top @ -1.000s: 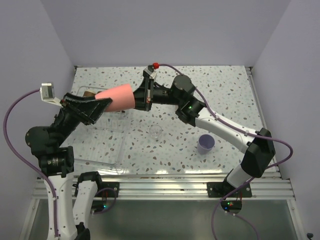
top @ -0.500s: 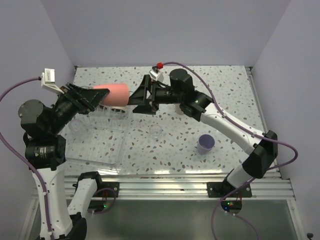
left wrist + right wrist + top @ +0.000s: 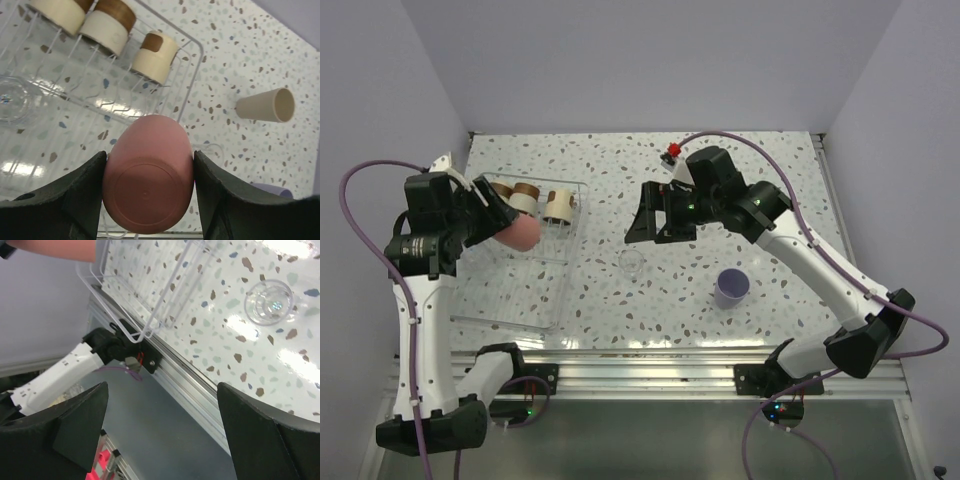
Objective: Load the cups into the dish rack
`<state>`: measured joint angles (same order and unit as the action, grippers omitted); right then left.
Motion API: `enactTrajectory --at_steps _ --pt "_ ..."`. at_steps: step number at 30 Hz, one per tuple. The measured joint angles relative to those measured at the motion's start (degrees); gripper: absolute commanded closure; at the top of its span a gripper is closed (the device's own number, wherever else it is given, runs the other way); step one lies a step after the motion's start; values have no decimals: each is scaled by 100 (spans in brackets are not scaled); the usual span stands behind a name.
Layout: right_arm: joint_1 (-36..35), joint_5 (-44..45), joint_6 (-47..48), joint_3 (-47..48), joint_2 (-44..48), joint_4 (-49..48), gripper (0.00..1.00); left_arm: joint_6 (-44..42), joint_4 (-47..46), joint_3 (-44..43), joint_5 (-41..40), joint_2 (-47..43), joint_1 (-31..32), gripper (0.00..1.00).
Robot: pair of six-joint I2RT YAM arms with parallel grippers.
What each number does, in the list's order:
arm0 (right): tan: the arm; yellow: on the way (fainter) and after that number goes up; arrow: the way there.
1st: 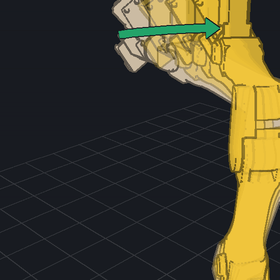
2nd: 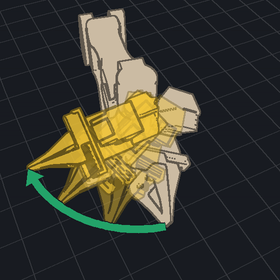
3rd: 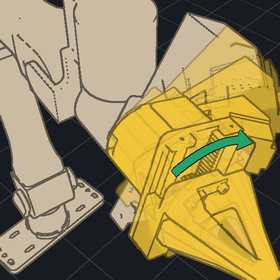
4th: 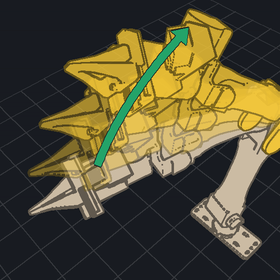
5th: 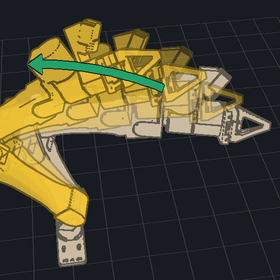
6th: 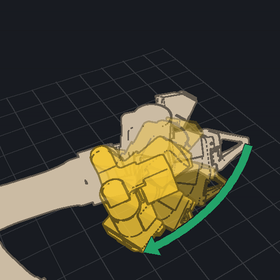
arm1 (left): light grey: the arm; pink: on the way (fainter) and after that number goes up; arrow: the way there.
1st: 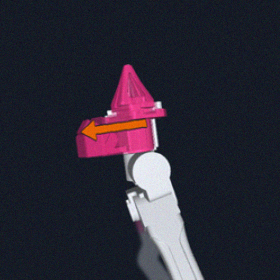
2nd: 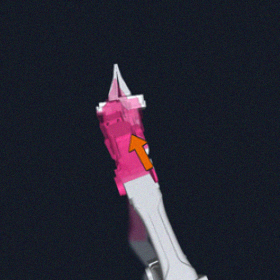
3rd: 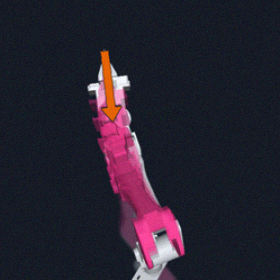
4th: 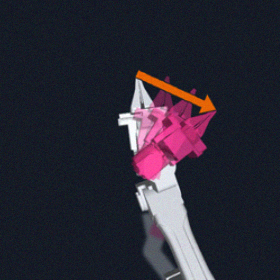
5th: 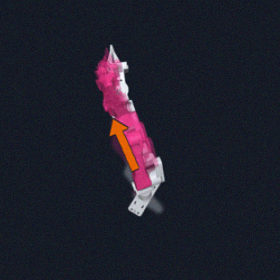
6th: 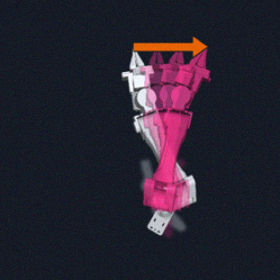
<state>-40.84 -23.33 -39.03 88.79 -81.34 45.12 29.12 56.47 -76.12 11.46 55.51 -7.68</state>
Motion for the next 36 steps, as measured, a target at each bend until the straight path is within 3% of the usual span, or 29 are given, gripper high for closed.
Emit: enactTrajectory --at_steps 17,25,36 --pt "-2 254 658 -4 -2 577 7 -798 -457 1812 -1939 72 275 100" --pt "-2 293 789 -11 -48 640 7 -1014 -1016 2192 -2129 63 407 100" --pt "-2 293 914 15 -608 647 7 -1097 -1733 2524 -2201 710 450 100"
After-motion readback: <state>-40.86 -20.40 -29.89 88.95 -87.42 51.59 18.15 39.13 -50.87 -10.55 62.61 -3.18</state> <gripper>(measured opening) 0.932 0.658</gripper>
